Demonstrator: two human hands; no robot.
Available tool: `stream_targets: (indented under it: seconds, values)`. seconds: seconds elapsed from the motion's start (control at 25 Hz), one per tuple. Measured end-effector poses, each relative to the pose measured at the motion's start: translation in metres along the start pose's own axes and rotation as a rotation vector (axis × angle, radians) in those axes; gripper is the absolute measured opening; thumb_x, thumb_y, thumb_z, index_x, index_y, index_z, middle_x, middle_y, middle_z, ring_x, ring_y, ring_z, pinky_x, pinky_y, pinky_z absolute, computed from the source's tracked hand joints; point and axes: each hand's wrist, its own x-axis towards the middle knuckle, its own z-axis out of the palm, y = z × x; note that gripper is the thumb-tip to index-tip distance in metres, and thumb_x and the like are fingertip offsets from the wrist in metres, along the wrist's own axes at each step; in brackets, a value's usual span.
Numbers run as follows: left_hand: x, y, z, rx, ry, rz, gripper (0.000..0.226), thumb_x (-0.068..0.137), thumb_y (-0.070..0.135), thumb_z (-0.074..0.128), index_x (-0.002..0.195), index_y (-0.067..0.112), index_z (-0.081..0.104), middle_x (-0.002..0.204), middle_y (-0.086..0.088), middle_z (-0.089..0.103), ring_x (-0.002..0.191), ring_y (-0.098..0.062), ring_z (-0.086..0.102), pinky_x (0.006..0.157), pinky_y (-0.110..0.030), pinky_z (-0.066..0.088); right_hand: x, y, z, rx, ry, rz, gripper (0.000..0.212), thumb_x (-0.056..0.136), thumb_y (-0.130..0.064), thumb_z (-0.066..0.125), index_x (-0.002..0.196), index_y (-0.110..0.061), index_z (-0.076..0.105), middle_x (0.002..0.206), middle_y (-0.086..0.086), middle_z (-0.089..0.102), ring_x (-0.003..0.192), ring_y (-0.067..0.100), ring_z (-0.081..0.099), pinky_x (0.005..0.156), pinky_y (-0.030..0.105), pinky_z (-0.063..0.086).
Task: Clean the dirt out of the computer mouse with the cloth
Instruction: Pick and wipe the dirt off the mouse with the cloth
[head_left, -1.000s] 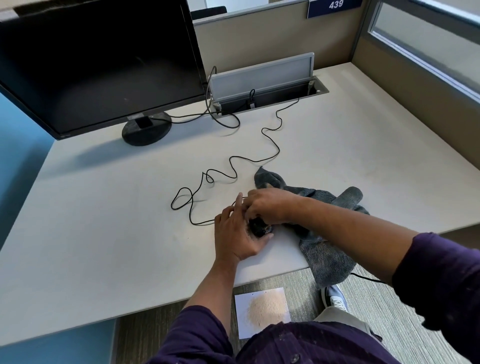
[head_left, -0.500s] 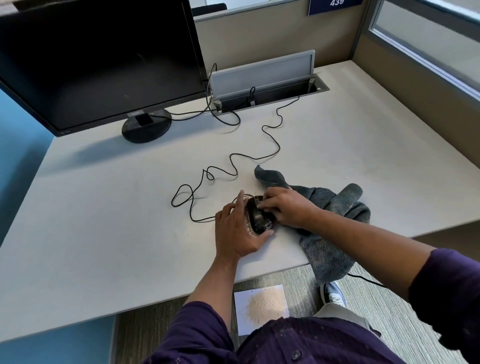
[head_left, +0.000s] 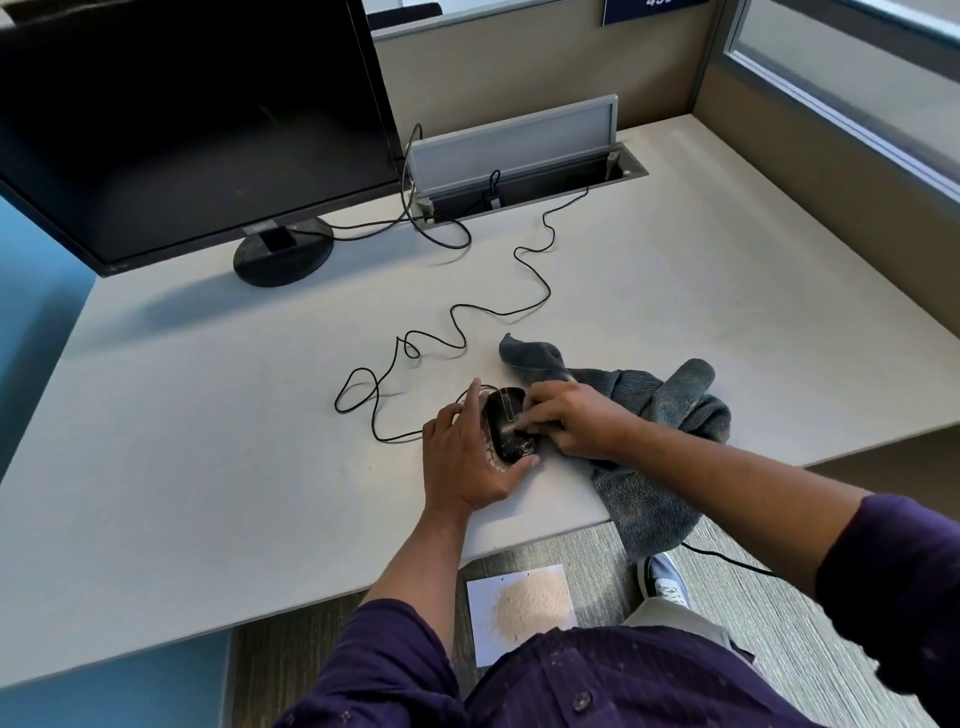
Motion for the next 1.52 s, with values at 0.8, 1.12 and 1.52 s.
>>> stream_targets:
  seconds: [0.8,1.12,1.52]
  values:
    - [0.024,-0.006,-0.018,-0.138,-0.056,-0.066,0.071,0.089,0.057,0.069,0.152,0.030,0.047,0.134,0.014,0.069,0.132,-0.018,0.047,0.105,-0.037,0.031,0.012,0.004,-0.006,-0.063,0.006,0.038,0.024,0.084,-0.008,0.072,0.104,-0.019,0.079,0.101,0.002,0.069,0.093,0.023,0.065,0.080,0.034,0.053]
    - [0.034,-0.003,-0.018,-0.199,-0.139,-0.129,0.064,0.087,0.045,0.077,0.146,0.043,0.051,0.132,0.021,0.067,0.131,-0.019,0.042,0.102,-0.035,0.026,0.002,0.002,0.006,-0.055,0.147,0.063,0.018,0.080,-0.009,0.074,0.095,-0.017,0.079,0.093,0.002,0.070,0.087,0.024,0.067,0.076,0.039,0.054]
    - [0.038,-0.003,-0.023,-0.180,-0.188,-0.152,0.063,0.086,0.049,0.078,0.144,0.045,0.052,0.131,0.025,0.066,0.123,-0.021,0.043,0.098,-0.033,0.028,0.002,0.001,0.006,-0.074,0.198,0.004,0.020,0.077,-0.007,0.076,0.094,-0.015,0.079,0.092,0.004,0.069,0.083,0.027,0.068,0.071,0.041,0.057]
